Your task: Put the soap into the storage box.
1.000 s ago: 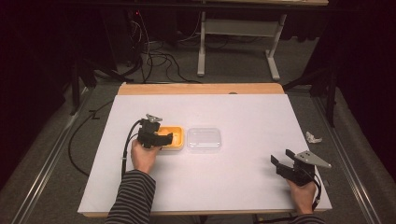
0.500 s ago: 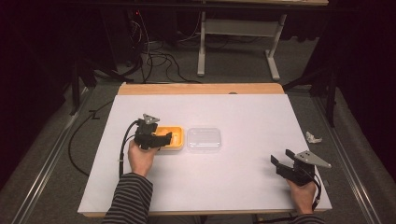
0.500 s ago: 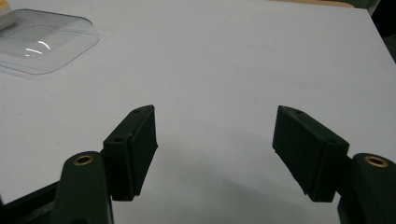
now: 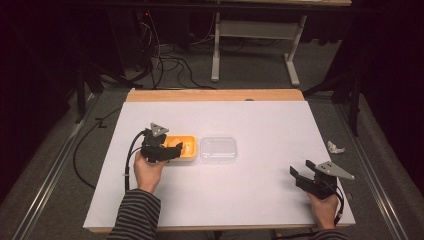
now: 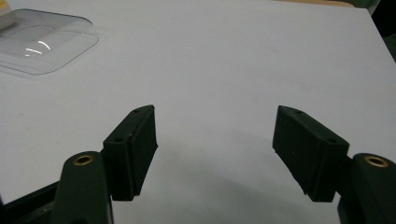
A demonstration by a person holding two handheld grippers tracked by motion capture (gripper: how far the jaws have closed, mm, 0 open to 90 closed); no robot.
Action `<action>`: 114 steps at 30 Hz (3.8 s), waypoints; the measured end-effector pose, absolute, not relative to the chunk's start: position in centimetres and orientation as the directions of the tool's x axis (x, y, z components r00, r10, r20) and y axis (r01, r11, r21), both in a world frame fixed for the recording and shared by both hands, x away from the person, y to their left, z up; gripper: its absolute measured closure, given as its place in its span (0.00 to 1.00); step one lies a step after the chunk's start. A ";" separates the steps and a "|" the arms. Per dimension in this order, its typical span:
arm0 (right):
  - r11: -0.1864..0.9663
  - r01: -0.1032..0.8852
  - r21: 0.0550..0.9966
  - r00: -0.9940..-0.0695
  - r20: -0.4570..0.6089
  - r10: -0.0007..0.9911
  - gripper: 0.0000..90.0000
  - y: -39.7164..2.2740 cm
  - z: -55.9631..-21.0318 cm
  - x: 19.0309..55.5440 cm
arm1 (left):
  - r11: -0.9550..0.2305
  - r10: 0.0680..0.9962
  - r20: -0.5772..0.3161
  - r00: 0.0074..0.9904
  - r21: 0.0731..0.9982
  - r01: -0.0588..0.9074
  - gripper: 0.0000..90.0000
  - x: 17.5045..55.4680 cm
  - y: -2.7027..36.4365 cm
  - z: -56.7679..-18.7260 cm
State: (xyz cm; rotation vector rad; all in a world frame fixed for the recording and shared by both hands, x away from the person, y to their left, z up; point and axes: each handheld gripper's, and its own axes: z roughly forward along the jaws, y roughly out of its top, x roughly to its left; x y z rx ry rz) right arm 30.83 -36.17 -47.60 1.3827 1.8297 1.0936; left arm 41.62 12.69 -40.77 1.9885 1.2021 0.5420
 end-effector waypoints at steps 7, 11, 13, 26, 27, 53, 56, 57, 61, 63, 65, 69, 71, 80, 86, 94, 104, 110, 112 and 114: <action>0.124 0.469 0.874 -0.284 0.017 0.959 0.34 -36.2 -47.6 30.8 | -0.280 0.881 -0.026 0.472 0.776 0.565 0.28 41.2 13.1 -40.7; 0.124 0.469 0.874 -0.284 0.016 0.959 0.34 -36.2 -47.6 30.8 | -0.272 0.879 -0.036 0.476 0.780 0.563 0.28 40.8 13.2 -40.7; 0.125 0.470 0.874 -0.284 0.015 0.959 0.34 -36.2 -47.6 30.8 | -0.268 0.877 -0.044 0.478 0.781 0.564 0.28 40.7 13.2 -40.5; 0.129 0.473 0.871 -0.283 0.012 0.959 0.34 -36.1 -47.6 30.9 | -0.249 0.869 -0.065 0.491 0.800 0.546 0.28 38.9 13.5 -40.2; 0.129 0.473 0.871 -0.283 0.012 0.959 0.34 -36.1 -47.6 30.9 | -0.249 0.869 -0.065 0.491 0.800 0.546 0.28 38.9 13.5 -40.2; 0.133 0.474 0.871 -0.286 0.010 0.958 0.35 -36.1 -47.6 30.9 | -0.249 0.860 -0.071 0.506 0.807 0.536 0.28 36.4 14.2 -40.6; 0.133 0.473 0.871 -0.286 0.009 0.958 0.35 -36.1 -47.6 30.9 | -0.241 0.861 -0.076 0.503 0.809 0.536 0.28 36.1 14.4 -40.6; 0.133 0.473 0.871 -0.286 0.008 0.958 0.34 -36.1 -47.6 30.9 | -0.236 0.861 -0.082 0.503 0.810 0.536 0.28 36.0 14.6 -40.6; 0.131 0.471 0.873 -0.283 0.009 0.959 0.34 -36.1 -47.6 30.8 | -0.232 0.861 -0.084 0.502 0.812 0.535 0.27 35.7 14.8 -40.6; 0.132 0.472 0.872 -0.284 0.008 0.959 0.35 -36.1 -47.6 30.8 | -0.227 0.863 -0.084 0.498 0.816 0.532 0.27 35.5 15.0 -40.5; 0.132 0.471 0.872 -0.284 0.008 0.959 0.35 -36.1 -47.6 30.8 | -0.226 0.862 -0.086 0.499 0.817 0.531 0.27 35.4 15.1 -40.5; 0.128 0.472 0.872 -0.282 0.011 0.959 0.35 -36.1 -47.6 30.8 | -0.219 0.862 -0.090 0.499 0.822 0.527 0.27 34.9 15.3 -40.4; 0.132 0.470 0.873 -0.284 0.008 0.959 0.35 -36.1 -47.6 30.8 | -0.214 0.862 -0.094 0.498 0.823 0.526 0.27 34.8 15.4 -40.5; 0.127 0.469 0.874 -0.280 0.011 0.960 0.35 -36.1 -47.6 30.8 | -0.219 0.868 -0.091 0.489 0.813 0.540 0.27 34.1 15.5 -41.3; 0.125 0.468 0.875 -0.280 0.013 0.960 0.35 -36.1 -47.6 30.8 | -0.203 0.868 -0.111 0.485 0.811 0.549 0.27 33.9 15.5 -42.0; 0.125 0.468 0.875 -0.282 0.013 0.959 0.35 -36.1 -47.6 30.8 | -0.195 0.868 -0.114 0.484 0.817 0.542 0.27 33.4 15.5 -42.4; 0.137 0.473 0.871 -0.288 0.006 0.957 0.35 -36.1 -47.6 30.9 | -0.207 0.843 -0.121 0.524 0.826 0.524 0.26 33.1 15.2 -42.7; 0.135 0.474 0.870 -0.286 0.008 0.958 0.35 -36.1 -47.6 30.9 | -0.210 0.835 -0.128 0.534 0.824 0.526 0.25 32.9 14.6 -43.3; 0.131 0.471 0.873 -0.282 0.008 0.959 0.35 -36.1 -47.6 30.8 | -0.211 0.834 -0.130 0.536 0.823 0.527 0.25 32.9 14.4 -43.4; 0.128 0.472 0.872 -0.280 0.011 0.960 0.35 -36.1 -47.6 30.8 | -0.214 0.834 -0.130 0.536 0.819 0.532 0.25 32.9 14.2 -43.7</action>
